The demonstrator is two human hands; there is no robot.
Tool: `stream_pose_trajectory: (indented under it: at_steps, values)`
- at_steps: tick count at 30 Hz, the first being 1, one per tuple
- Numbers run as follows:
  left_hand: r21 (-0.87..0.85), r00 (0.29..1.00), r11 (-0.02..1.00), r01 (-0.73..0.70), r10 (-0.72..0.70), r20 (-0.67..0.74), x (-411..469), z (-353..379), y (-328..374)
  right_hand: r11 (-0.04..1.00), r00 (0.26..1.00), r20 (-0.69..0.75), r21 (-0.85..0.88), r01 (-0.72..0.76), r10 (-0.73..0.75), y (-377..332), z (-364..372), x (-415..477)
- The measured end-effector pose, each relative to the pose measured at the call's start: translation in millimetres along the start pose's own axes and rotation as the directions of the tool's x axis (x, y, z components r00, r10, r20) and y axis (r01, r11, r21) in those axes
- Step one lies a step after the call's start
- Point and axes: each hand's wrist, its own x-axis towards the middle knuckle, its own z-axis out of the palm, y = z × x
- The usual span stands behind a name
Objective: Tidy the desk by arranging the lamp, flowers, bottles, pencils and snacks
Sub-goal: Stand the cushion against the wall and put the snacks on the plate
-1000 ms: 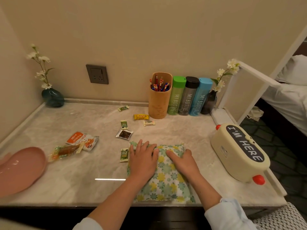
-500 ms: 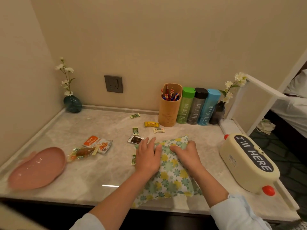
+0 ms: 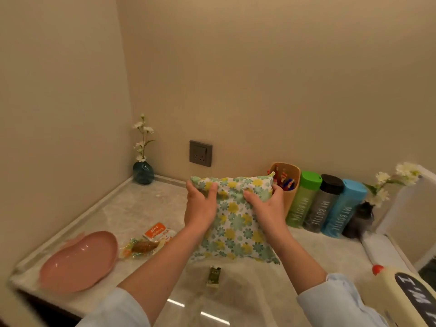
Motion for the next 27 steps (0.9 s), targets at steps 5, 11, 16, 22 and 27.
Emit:
stream_pose_trajectory:
  at_steps: [5, 11, 16, 22, 27]
  values:
    - [-0.151, 0.989, 0.987, -0.054, 0.033, -0.141, 32.4, -12.4, 8.7, 0.998, 0.995, 0.095, 0.040, 0.039, -0.042, 1.1, 21.8, 24.6]
    - [-0.199, 0.971, 0.971, -0.134, 0.089, -0.223, 61.5, -25.4, 19.7, 0.997, 0.987, 0.140, 0.029, 0.070, -0.074, -5.0, 43.2, 56.8]
    - [-0.234, 0.966, 0.955, -0.181, 0.128, -0.225, 93.8, -24.8, 33.3, 0.991, 0.983, 0.133, 0.028, 0.128, -0.130, -17.8, 57.7, 86.4]
    - [-0.274, 0.982, 0.944, -0.186, 0.165, -0.097, 133.8, -9.2, 33.5, 0.980, 0.981, -0.005, -0.042, 0.194, -0.194, -15.4, 73.0, 111.7]
    - [-0.314, 0.981, 0.929, -0.194, 0.180, -0.074, 156.5, 7.9, 27.9, 0.987, 0.986, -0.048, -0.036, 0.159, -0.161, 0.8, 85.0, 125.6]
